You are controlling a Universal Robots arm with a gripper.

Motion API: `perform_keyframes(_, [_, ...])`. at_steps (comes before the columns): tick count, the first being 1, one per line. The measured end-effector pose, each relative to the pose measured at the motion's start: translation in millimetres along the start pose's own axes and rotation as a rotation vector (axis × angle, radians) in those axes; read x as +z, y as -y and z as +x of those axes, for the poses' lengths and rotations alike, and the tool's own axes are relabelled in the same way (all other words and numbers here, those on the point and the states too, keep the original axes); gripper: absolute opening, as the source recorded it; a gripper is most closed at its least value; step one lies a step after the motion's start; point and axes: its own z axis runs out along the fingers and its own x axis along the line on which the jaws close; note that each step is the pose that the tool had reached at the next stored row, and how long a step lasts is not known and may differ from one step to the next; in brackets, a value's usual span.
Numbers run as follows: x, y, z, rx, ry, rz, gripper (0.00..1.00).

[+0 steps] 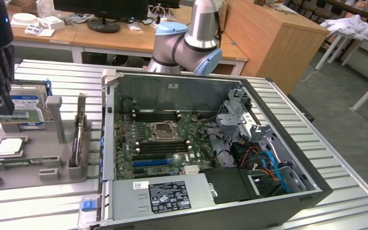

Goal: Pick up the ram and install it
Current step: 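Pick up the ram and move it above insertion slot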

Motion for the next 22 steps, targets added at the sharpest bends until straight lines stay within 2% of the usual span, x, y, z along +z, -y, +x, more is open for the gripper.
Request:
perform_keyframes(14, [-26.1,-0.7,-0.5,0.0,0.0,0.0,0.11])
perform_keyframes(22, [-35.3,-1.1,-0.6,0.0,0.0001,0.0001,0.11])
